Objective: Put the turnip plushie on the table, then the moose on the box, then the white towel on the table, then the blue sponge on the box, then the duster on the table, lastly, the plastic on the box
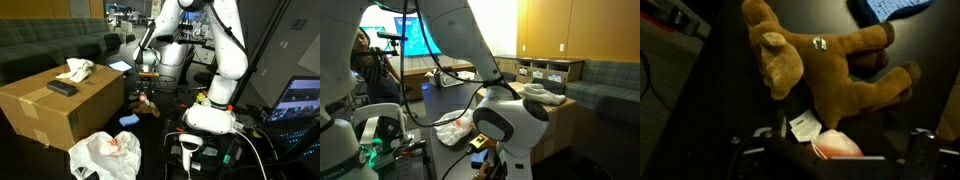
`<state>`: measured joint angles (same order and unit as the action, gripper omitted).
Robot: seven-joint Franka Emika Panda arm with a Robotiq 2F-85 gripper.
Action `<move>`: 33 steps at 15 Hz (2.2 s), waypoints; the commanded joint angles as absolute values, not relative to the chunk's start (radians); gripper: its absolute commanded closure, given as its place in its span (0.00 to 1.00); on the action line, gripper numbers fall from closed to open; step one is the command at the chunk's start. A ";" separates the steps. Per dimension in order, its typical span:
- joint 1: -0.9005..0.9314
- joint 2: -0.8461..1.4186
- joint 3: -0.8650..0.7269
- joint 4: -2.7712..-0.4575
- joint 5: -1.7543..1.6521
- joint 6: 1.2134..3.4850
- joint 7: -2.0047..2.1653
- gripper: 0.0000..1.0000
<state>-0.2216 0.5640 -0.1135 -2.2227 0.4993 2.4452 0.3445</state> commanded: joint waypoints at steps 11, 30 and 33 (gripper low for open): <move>-0.112 0.511 0.018 -2.412 0.700 2.742 0.369 0.00; 0.027 0.736 -0.123 -2.279 0.644 2.860 0.588 0.00; 0.020 0.758 -0.118 -2.259 0.644 2.846 0.600 0.00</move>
